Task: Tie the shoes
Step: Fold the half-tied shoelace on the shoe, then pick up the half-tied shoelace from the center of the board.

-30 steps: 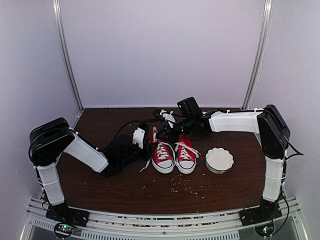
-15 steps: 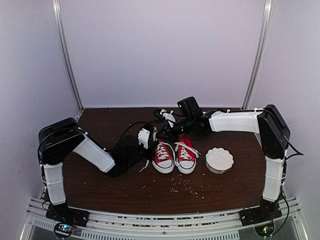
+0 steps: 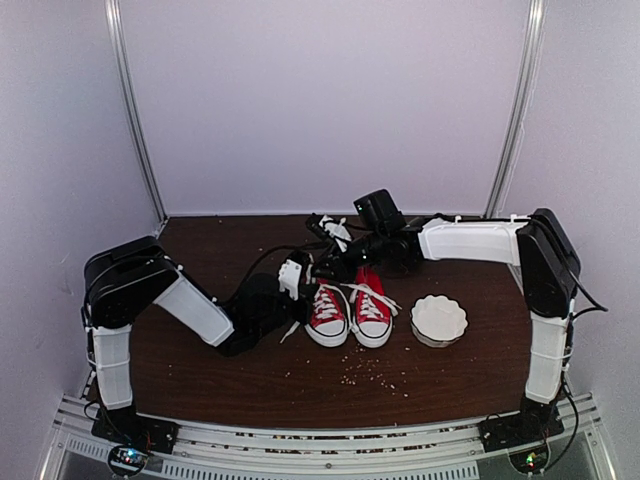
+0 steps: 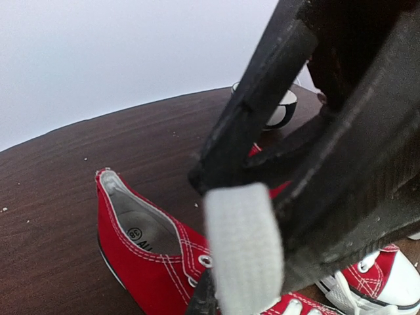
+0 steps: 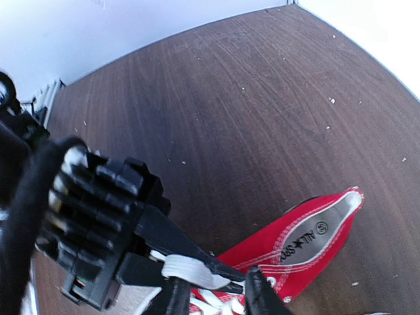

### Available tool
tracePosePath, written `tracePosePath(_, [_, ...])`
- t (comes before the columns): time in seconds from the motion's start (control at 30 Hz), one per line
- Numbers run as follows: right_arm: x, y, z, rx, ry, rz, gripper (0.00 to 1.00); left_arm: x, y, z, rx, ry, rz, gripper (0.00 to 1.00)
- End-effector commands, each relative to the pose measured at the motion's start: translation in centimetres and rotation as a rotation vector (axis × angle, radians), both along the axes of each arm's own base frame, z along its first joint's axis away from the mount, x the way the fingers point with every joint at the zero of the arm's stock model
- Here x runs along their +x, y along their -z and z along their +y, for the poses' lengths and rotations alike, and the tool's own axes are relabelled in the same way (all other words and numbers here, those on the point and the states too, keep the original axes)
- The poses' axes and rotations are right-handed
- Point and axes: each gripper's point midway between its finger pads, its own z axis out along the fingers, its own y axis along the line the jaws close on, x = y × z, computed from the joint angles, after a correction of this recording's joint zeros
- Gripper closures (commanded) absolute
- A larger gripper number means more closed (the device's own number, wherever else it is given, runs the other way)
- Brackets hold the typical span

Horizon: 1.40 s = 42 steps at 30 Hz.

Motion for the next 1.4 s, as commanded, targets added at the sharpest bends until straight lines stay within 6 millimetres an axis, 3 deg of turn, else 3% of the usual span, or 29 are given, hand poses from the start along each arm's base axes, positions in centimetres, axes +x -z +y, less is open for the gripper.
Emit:
tracePosePath(0.0, [0.8,-2.7,-2.2,-0.063,0.089,-0.041,0.68,0.0,-1.2,-0.2,-0.063,0.006,-0.046,1.00])
tracePosePath(0.13, [0.3,-2.8,-5.9,-0.163,0.232,-0.020,0.66,-0.2,-1.2,0.0,-0.070,0.015,-0.035,1.00])
tracePosePath(0.27, [-1.0,-1.4,-9.6,-0.269,0.363,0.021,0.68,-0.2,-0.9,0.0,-0.052,0.029,-0.014,1.00])
tracePosePath(0.37, [-3.7,-0.3,-10.9,-0.346,0.330,0.026,0.68,-0.2,-0.6,0.1,-0.056,0.048,0.015,1.00])
tracePosePath(0.47, [-7.0,2.2,-10.8,-0.388,0.204,-0.013,0.66,-0.4,-0.3,0.2,-0.060,0.065,0.045,1.00])
tracePosePath(0.53, [-7.9,3.4,-10.3,-0.394,0.141,-0.052,0.65,-0.6,-0.3,0.1,-0.053,0.085,0.039,1.00])
tracePosePath(0.7, [-7.4,5.6,-9.0,-0.465,0.064,-0.095,0.64,-0.4,-0.6,0.1,-0.051,0.099,0.028,1.00])
tracePosePath(0.9, [-7.8,8.3,-8.2,-0.520,0.000,-0.069,0.56,-0.3,-0.7,0.1,-0.045,0.102,0.020,1.00])
tracePosePath(1.0, [-7.5,8.6,-8.0,-0.520,0.007,-0.074,0.56,-0.3,-0.7,-0.1,-0.040,0.114,0.015,1.00])
tracePosePath(1.27, [-7.9,9.4,-7.7,-0.561,-0.033,-0.075,0.64,0.0,-0.9,0.1,-0.045,0.109,0.011,1.00])
tracePosePath(1.37, [-8.2,9.5,-7.8,-0.570,-0.046,-0.078,0.79,0.0,-0.8,0.1,-0.044,0.108,0.012,1.00])
